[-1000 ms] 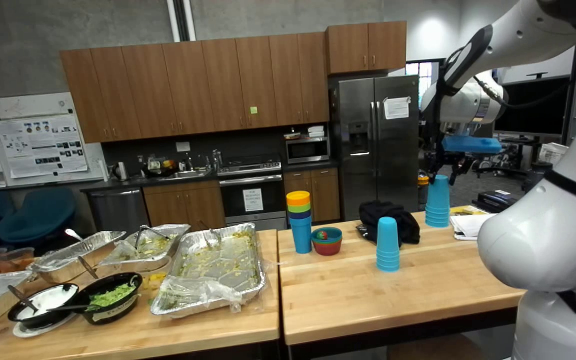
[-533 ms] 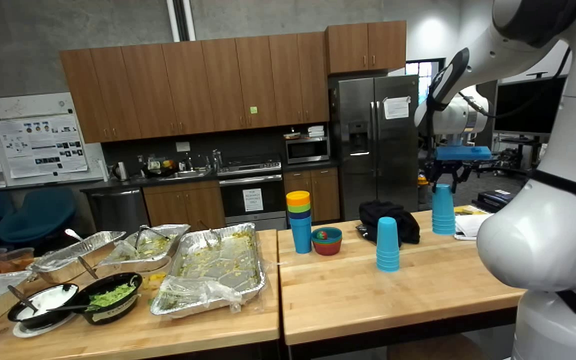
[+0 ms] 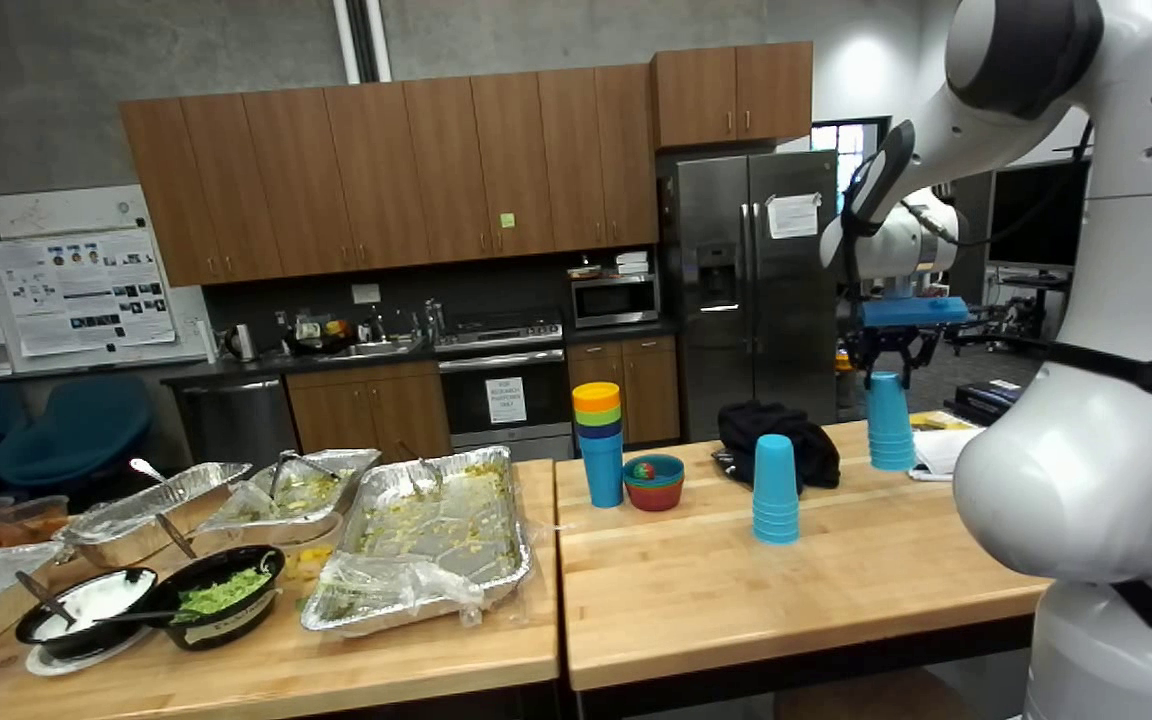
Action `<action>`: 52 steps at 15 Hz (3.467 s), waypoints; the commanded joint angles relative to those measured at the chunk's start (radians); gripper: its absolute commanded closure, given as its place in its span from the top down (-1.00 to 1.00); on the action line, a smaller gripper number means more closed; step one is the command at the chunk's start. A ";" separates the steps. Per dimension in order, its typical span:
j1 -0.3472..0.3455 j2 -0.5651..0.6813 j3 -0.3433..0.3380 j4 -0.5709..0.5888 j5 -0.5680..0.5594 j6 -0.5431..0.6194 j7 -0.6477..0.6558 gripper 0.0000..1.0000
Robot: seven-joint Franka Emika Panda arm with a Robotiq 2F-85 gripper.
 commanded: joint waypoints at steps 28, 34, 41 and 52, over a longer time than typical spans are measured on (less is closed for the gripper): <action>0.030 -0.237 -0.008 -0.442 0.316 0.373 -0.311 0.69; 0.035 -0.193 -0.013 -0.413 0.306 0.347 -0.289 0.19; 0.016 -0.187 -0.006 -0.400 0.256 0.231 -0.252 0.69; 0.026 -0.200 -0.003 -0.410 0.232 0.244 -0.247 -0.31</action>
